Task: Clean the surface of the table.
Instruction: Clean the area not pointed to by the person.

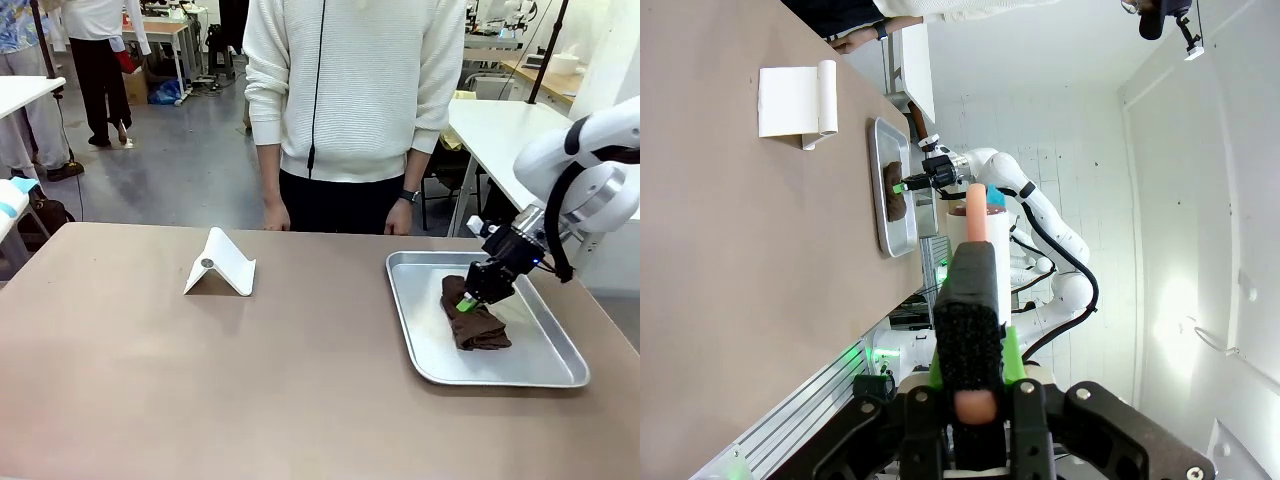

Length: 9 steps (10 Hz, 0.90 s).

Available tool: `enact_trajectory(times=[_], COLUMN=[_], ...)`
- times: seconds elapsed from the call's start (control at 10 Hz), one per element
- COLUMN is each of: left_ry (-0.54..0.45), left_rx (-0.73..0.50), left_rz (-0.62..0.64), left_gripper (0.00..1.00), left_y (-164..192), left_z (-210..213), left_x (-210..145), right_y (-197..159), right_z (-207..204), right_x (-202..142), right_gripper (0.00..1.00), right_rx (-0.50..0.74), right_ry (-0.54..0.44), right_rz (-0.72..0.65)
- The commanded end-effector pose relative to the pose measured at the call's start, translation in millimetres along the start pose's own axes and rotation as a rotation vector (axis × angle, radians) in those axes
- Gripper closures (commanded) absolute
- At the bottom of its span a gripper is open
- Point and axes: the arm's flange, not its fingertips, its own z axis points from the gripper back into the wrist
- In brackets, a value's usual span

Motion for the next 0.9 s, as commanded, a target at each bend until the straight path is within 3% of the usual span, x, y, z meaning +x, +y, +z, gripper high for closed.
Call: enact_trajectory(times=[0.0,0.4,0.6,0.7,0.8], left_ry=[-0.016,-0.016,-0.016,-0.016,-0.016], left_rx=[-0.016,-0.016,-0.016,-0.016,-0.016], left_rz=[0.006,0.006,0.006,0.006,0.006], left_gripper=[0.78,0.78,0.78,0.78,0.78], left_y=[-5.4,-5.4,-5.4,-5.4,-5.4], left_z=[-2.4,-2.4,-2.4,-2.4,-2.4], left_x=[-0.3,-0.3,-0.3,-0.3,-0.3], right_y=[-20.1,-33.7,-34.5,-31.1,-25.0], right_z=[8.0,58.2,73.1,79.4,89.7], right_x=[-10.0,-43.8,-62.2,-72.1,-87.3], right_gripper=[1.00,1.00,1.00,1.00,1.00], right_rx=[0.039,0.424,0.628,0.733,0.765], right_ry=[-0.089,-0.276,-0.303,-0.257,-0.283], right_rz=[-0.063,-0.063,-0.088,-0.131,-0.146])
